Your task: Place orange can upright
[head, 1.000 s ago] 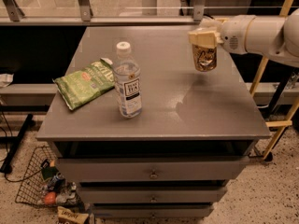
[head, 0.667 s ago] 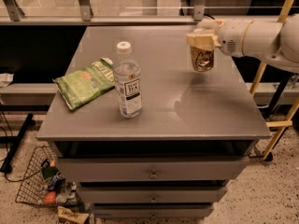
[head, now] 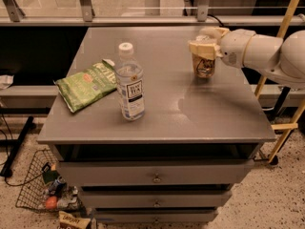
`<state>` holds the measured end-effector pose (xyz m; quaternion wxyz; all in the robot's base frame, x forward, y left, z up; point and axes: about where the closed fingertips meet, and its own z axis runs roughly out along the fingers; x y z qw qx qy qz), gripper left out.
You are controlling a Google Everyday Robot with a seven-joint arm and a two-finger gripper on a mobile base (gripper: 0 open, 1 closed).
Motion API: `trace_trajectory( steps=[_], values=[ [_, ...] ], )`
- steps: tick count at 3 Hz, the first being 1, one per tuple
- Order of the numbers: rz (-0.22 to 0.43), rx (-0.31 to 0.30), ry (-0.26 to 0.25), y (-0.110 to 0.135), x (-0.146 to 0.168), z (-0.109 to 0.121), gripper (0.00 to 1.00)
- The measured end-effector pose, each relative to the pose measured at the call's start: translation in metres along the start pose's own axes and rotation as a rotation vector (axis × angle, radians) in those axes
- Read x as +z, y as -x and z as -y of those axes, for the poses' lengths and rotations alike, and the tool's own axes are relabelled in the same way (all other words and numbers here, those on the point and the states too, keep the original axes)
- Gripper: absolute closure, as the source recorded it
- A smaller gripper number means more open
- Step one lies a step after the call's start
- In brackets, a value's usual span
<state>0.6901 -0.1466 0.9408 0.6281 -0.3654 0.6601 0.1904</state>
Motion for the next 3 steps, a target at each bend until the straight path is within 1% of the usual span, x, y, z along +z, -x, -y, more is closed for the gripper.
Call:
trace_trajectory(
  steps=[1,3],
  values=[
    [0.053,-0.007,-0.020,-0.0014,-0.0038,0.0000,1.00],
    [0.059,-0.011,-0.010,0.0018,0.0012,-0.0046,0.51]
  ],
)
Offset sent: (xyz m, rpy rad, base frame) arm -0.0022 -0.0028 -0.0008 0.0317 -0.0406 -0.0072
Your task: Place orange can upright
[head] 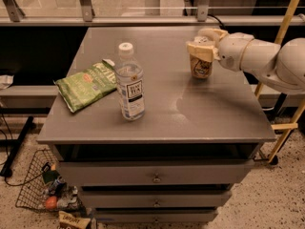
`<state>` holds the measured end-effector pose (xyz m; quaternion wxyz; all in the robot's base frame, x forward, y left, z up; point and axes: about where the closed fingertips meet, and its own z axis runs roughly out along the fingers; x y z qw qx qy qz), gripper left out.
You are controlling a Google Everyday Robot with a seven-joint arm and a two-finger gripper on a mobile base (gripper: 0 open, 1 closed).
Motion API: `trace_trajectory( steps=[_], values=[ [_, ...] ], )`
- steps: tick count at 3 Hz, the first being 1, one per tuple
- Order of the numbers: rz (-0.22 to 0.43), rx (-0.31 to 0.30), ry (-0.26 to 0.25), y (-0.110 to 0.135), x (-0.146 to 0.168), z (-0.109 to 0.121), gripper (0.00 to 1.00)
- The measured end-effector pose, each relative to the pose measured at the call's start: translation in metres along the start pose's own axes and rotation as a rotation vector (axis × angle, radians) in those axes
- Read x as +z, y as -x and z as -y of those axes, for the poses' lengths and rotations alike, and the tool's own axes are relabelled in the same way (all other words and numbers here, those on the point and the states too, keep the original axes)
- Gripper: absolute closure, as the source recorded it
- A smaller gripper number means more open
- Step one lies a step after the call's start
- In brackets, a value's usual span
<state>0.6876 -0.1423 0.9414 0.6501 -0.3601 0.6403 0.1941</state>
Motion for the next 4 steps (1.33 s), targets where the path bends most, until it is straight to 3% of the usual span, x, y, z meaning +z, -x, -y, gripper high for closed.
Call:
trace_trajectory(
  steps=[1,2,3,4],
  values=[
    [0.001,0.000,0.006,0.001,0.003,-0.002,0.21],
    [0.003,0.000,0.010,0.002,0.005,-0.005,0.00],
    [0.003,0.000,0.011,0.002,0.005,-0.005,0.00],
    [-0.023,-0.010,0.000,0.013,-0.010,0.009,0.00]
  ],
)
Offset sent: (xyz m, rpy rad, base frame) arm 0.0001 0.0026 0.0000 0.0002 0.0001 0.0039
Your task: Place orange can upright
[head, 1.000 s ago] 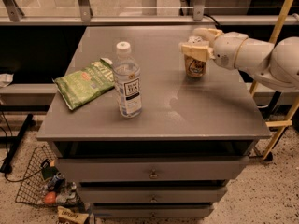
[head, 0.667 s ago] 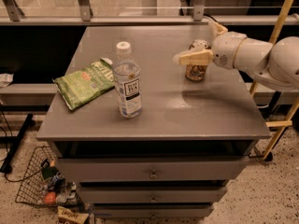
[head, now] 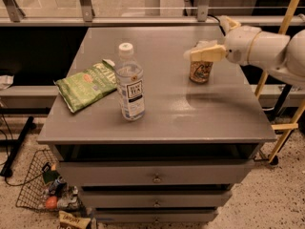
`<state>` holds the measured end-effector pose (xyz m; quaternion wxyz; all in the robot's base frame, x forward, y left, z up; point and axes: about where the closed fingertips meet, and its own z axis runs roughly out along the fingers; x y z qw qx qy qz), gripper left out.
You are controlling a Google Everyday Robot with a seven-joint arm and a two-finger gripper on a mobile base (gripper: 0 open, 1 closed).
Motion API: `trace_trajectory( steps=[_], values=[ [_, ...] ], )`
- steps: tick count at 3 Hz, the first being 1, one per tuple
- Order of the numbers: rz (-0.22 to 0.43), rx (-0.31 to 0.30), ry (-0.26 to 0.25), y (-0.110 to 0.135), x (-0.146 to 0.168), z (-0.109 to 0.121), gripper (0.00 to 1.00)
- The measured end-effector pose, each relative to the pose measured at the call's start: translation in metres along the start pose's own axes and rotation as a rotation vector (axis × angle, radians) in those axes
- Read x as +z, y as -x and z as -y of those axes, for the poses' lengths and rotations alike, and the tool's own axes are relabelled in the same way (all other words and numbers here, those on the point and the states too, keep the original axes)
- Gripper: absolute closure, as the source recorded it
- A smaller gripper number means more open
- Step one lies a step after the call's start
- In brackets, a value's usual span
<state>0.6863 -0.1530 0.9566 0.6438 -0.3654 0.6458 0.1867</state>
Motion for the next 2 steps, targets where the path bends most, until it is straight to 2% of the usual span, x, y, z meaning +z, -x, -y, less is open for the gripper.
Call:
trace_trajectory(
  steps=[1,2],
  values=[
    [-0.046,-0.049,-0.029,0.026,-0.037,0.024,0.00],
    [-0.089,-0.127,-0.073,0.066,-0.079,0.043,0.00]
  ],
)
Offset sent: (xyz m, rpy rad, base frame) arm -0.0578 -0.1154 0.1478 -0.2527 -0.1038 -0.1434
